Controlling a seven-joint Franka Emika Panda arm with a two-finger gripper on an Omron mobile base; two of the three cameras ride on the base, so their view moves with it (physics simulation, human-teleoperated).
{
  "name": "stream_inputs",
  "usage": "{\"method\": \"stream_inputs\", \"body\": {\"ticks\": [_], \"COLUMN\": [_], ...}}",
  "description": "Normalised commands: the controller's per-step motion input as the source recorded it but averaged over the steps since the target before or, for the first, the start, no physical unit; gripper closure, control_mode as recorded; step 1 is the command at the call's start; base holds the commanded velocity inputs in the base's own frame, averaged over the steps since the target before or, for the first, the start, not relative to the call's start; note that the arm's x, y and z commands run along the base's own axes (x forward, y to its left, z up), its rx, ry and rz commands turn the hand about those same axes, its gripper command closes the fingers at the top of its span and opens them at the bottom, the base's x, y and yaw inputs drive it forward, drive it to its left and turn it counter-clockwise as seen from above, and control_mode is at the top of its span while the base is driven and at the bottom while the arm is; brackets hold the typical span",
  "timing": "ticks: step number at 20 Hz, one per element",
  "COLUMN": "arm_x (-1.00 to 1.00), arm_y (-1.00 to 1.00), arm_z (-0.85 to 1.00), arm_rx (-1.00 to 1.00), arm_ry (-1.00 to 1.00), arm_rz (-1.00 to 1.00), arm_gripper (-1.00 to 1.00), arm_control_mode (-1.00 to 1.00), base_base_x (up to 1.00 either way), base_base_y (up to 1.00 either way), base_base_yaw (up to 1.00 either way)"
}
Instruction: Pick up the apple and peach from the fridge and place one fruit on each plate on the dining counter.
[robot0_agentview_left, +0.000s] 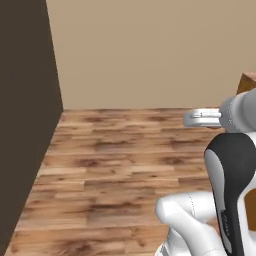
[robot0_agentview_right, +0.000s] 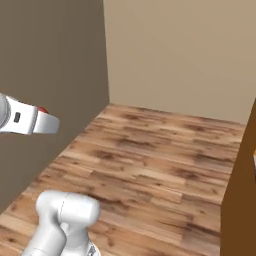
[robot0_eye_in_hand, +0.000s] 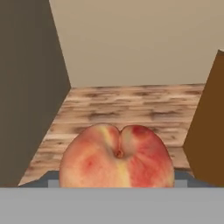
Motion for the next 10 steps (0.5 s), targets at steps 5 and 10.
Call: {"method": "stream_inputs", "body": {"ticks": [5, 10], "arm_x": [0.00, 0.00], "arm_y": [0.00, 0.00], "arm_z": [0.00, 0.00], "arm_rx": [0.00, 0.00], "arm_ry": [0.00, 0.00], "arm_rz": [0.00, 0.00], "arm_gripper": [1.00, 1.00], "arm_control_mode": [1.00, 1.00], "base_base_x": [1.00, 1.00], "base_base_y": [0.48, 0.37], "base_base_yaw": [-0.54, -0.54]}}
